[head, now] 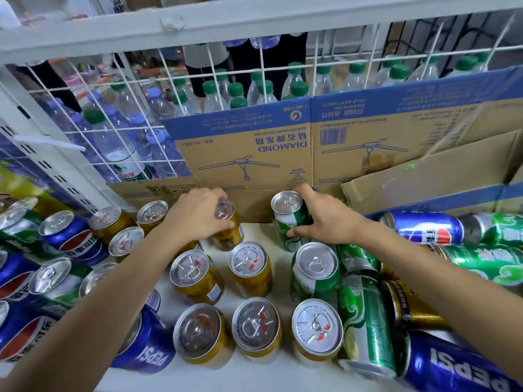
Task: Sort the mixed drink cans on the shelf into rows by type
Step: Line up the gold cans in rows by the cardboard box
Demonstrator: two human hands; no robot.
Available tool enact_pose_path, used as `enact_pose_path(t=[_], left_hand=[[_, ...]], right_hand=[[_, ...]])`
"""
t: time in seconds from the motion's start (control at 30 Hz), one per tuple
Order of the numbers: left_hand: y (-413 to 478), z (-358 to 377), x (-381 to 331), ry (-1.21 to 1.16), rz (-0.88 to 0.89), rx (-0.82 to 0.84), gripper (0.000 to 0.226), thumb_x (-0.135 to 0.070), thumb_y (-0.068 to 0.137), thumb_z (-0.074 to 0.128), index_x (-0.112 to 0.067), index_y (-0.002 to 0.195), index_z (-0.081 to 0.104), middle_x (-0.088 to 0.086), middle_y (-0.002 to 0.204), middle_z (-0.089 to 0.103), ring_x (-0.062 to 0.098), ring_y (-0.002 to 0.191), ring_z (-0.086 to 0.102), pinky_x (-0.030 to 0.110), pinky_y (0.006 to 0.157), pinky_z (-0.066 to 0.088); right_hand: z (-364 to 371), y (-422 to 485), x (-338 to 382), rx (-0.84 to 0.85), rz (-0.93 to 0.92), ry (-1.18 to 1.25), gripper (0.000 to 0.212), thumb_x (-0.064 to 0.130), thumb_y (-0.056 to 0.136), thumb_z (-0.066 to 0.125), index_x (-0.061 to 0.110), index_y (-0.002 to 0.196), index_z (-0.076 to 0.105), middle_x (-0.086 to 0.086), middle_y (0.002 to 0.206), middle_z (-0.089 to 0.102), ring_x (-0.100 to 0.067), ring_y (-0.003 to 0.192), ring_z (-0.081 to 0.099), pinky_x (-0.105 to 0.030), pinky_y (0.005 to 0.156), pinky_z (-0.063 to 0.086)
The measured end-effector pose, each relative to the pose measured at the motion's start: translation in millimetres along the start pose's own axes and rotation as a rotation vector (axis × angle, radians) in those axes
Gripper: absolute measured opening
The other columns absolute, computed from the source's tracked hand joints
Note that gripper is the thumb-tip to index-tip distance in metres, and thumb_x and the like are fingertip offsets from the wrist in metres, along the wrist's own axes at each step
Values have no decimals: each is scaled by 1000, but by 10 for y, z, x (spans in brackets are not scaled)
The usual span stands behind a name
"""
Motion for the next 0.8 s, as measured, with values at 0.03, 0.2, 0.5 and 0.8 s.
enact_pose_path(t=[0.03,0.2,0.5,0.8], left_hand=[[-10,5,-11,14,-1,5,63,-52,81,66,-20,132,49,7,129,58,27,116,53,37,93,42],[-132,-156,-269,47,49,-121,52,-50,87,57,-23,130,51,5,127,55,23,115,53,36,93,43],[-749,-458,-1622,-127,539,-133,44,-51,91,49,-28,129,49,-6,125,54,16,117,49,38,95,45],[-1107,95,-2269,352,736,57,68,-67,80,54,-15,124,49,10,118,57,29,110,51,38,89,35]], right_hand=[[-1,-16,-22,-17,25,-30,75,44,72,77,14,127,36,-10,125,53,-32,112,54,-42,89,45],[-117,-149,-114,-5,130,-103,83,48,73,75,11,136,36,-11,134,48,-29,119,49,-37,97,43],[-523,-644,-440,47,179,-294,61,33,86,65,21,140,38,-7,133,54,-26,120,51,-34,97,42],[-121,-915,-507,263,150,-239,73,41,84,65,36,146,27,-5,151,25,-30,136,29,-37,110,28]])
Point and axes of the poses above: each hand's wrist, its own y-axis towards the middle knuckle, its own z-axis out of the palm, x = y × z, the point moved 6 cm from there along y, towards the middle knuckle
